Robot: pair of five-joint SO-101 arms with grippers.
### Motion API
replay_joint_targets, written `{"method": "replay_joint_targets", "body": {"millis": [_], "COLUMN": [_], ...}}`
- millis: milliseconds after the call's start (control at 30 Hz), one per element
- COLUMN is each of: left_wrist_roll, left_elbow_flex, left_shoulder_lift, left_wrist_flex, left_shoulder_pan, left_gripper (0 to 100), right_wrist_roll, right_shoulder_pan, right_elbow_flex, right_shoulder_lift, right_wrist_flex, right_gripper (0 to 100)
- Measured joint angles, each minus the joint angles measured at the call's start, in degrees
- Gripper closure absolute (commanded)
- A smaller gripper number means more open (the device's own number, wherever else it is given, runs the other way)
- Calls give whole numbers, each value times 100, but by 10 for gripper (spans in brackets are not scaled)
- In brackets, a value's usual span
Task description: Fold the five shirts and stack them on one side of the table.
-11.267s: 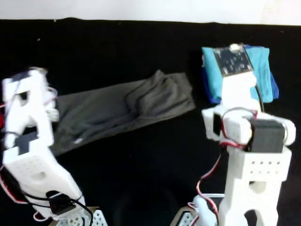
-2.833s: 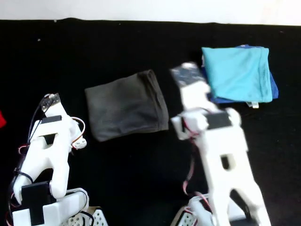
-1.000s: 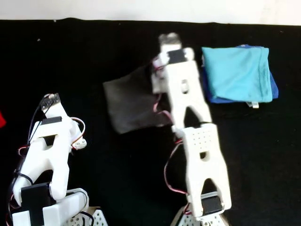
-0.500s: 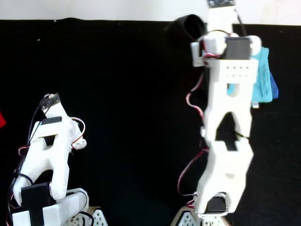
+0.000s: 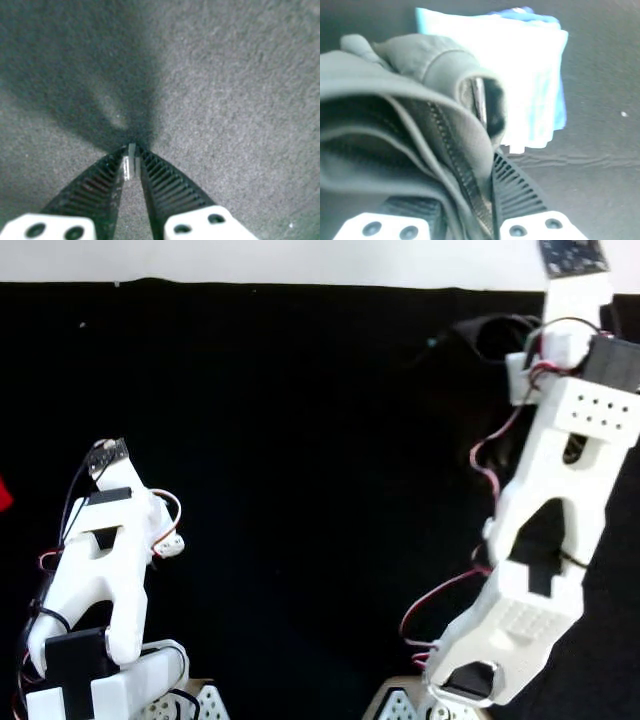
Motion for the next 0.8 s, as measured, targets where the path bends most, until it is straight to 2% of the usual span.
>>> {"method": "replay_joint_targets", "body": {"millis": [300, 600, 667, 800], "left_wrist_roll": [0, 0, 0, 0], "left_elbow_flex": [0, 0, 0, 0], "left_shoulder_lift": [0, 0, 0, 0], "left_wrist_flex": [0, 0, 0, 0], "left_shoulder_pan": [0, 0, 0, 0], "left_gripper": [990, 990, 990, 990], "right_wrist_roll": [141, 149, -44, -932], "right_shoulder_pan": [571, 686, 721, 835], "right_elbow_flex": [-70, -1160, -1407, -1653], "right_shoulder_lift": [2295, 3464, 3473, 3473], "right_wrist_flex": [-1987, -2514, -2514, -2532], "right_gripper": [993, 992, 992, 992]}}
